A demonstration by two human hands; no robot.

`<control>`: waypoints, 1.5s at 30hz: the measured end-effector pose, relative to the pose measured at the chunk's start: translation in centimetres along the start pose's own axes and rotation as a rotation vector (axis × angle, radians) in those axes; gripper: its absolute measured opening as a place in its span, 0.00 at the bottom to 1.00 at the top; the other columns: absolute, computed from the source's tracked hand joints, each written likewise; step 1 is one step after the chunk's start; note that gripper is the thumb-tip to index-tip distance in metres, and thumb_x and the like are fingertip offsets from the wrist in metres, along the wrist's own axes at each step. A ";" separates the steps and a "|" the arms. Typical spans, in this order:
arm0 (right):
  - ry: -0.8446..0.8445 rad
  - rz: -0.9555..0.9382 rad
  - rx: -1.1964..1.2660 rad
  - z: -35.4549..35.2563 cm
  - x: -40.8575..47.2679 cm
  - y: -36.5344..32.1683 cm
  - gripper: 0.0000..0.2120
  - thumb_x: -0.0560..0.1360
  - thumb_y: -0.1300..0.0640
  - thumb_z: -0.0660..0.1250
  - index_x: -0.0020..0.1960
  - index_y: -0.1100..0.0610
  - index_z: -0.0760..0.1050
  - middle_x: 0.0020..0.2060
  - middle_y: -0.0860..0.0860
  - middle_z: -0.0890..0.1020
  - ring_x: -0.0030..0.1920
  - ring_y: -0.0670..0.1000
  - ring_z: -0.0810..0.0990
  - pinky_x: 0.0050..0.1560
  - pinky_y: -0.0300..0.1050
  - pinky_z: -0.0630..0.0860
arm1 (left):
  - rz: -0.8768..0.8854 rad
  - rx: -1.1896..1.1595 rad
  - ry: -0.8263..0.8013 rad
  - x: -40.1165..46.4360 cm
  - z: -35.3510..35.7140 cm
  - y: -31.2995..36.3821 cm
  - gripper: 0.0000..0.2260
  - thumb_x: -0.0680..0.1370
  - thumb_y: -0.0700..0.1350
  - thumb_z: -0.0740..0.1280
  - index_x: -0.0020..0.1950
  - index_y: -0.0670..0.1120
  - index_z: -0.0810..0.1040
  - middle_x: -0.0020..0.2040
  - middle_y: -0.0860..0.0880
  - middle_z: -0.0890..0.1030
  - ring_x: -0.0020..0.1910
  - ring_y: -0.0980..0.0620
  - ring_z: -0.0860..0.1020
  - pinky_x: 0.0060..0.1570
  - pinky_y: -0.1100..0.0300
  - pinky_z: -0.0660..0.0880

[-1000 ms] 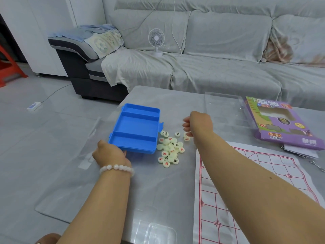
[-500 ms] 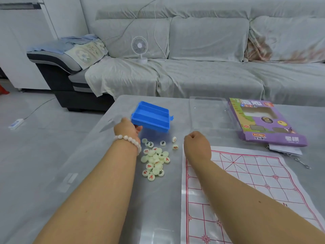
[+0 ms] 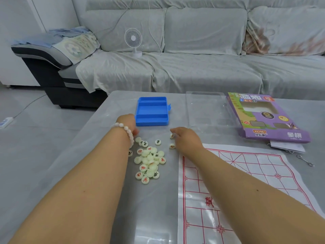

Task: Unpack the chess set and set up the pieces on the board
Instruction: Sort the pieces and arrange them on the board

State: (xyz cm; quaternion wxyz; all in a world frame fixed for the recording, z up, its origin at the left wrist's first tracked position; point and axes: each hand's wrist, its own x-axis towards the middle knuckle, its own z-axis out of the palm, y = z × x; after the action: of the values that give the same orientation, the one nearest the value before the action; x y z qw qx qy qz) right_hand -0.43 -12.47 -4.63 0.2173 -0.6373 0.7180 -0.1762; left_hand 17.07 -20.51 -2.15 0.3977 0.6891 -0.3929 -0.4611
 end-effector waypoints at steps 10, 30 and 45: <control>0.028 0.004 0.073 -0.7 1.1 -0.2 0.07 0.76 0.58 0.66 0.53 0.55 0.78 0.50 0.52 0.81 0.48 0.51 0.78 0.45 0.39 0.69 | 0.440 0.662 -0.004 -6.6 -5.8 -7.2 0.06 0.77 0.45 0.65 0.53 0.50 0.79 0.48 0.51 0.77 0.43 0.55 0.74 0.45 0.63 0.67; -0.170 -0.164 -0.061 0.1 -8.9 -2.7 0.08 0.72 0.61 0.68 0.49 0.52 0.82 0.45 0.47 0.82 0.42 0.44 0.76 0.41 0.34 0.70 | 0.602 0.681 -0.186 -10.6 -6.0 -10.0 0.11 0.70 0.54 0.72 0.51 0.55 0.79 0.43 0.58 0.75 0.40 0.62 0.73 0.41 0.67 0.67; -0.015 -0.347 -0.252 2.3 -9.5 -4.0 0.11 0.76 0.51 0.64 0.55 0.51 0.79 0.50 0.49 0.80 0.53 0.50 0.74 0.52 0.46 0.74 | 0.625 0.602 -0.146 -11.0 -7.0 -9.8 0.05 0.69 0.49 0.74 0.43 0.54 0.80 0.40 0.55 0.75 0.35 0.59 0.73 0.37 0.70 0.67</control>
State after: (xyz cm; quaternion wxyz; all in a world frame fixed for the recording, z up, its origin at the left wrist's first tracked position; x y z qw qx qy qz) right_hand 5.04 -3.46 -3.64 0.1077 -0.7749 0.6121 -0.1151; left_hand 22.46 -5.55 -5.68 0.2707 0.5881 -0.7263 -0.2311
